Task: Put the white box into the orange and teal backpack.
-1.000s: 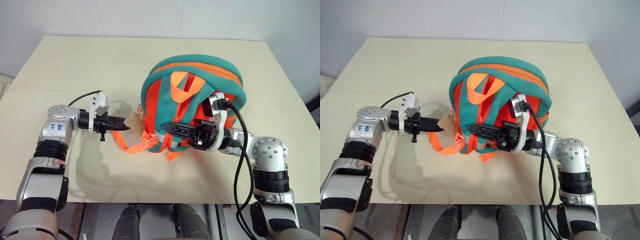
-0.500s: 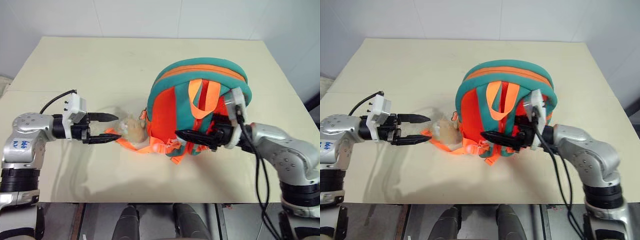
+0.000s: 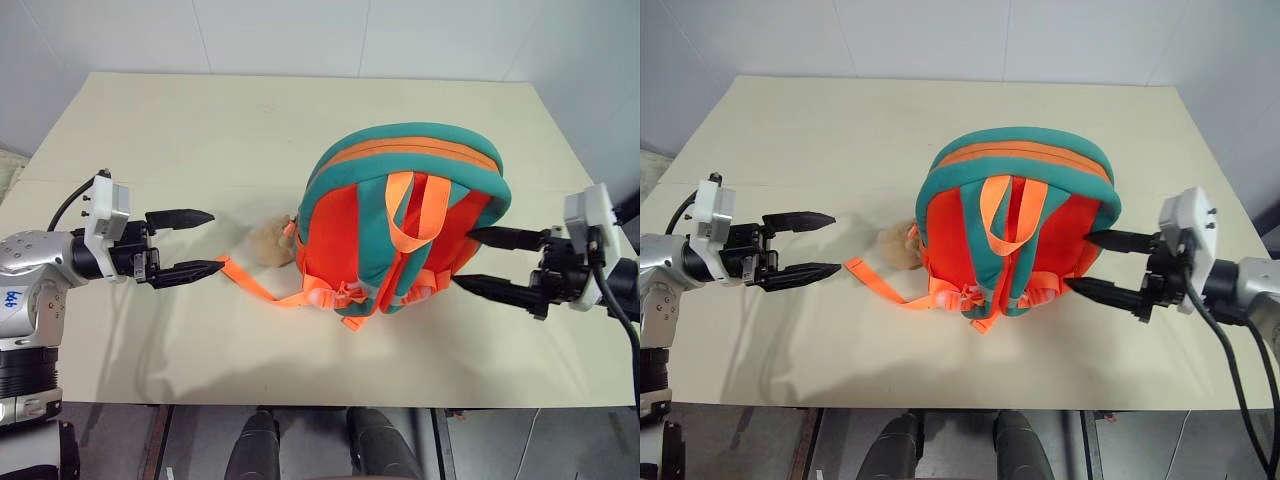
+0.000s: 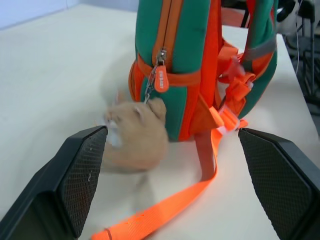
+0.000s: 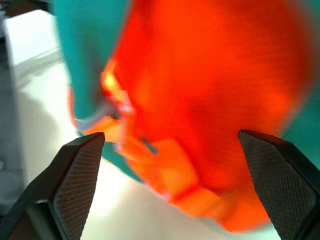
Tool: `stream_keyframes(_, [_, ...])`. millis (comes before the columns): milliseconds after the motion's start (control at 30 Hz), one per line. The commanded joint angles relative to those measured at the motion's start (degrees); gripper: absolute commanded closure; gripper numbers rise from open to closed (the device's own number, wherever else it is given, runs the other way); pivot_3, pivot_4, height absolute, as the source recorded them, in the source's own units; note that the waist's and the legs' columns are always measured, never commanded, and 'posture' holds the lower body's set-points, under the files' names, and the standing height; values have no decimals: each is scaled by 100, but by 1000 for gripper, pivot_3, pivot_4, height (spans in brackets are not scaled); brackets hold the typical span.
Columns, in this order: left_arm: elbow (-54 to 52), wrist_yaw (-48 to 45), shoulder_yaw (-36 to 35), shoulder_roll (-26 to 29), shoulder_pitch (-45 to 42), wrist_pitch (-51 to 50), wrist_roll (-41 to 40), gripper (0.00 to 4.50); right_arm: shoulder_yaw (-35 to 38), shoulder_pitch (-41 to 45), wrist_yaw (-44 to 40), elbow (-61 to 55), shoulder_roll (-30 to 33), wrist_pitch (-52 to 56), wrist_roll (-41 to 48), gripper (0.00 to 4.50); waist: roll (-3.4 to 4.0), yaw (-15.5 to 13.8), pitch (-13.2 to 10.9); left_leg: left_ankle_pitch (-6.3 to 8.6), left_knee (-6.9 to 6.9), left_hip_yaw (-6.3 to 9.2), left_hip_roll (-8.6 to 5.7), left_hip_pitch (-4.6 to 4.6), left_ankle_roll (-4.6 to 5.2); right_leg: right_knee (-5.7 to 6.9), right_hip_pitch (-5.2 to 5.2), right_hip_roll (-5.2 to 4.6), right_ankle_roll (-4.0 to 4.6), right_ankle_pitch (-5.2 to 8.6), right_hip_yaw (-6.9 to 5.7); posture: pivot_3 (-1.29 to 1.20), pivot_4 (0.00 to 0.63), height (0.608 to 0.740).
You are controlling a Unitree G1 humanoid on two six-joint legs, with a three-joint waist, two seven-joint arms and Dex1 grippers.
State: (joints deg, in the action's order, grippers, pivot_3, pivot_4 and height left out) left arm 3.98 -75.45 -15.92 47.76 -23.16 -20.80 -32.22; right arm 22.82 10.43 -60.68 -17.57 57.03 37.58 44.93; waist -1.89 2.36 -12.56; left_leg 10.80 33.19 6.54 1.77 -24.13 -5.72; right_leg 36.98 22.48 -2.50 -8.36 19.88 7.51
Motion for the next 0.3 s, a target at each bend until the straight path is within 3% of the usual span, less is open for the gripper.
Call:
stream_keyframes(33, [-194, -88, -112, 21, 141, 153, -136, 30, -23, 59, -298, 219, 3, -548, -306, 0, 0, 0, 0, 0, 0, 0, 0, 0, 0, -1, 0, 0, 0, 0, 0, 0, 150, 740])
stream_keyframes(300, [-430, -15, -154, 75, 208, 38, -262, 30, -389, 298, -781, 609, -113, -1264, -665, 0, 0, 12, 0, 0, 2, 0, 0, 0, 0, 1, -1, 1, -2, -2, 0, 0, 150, 740])
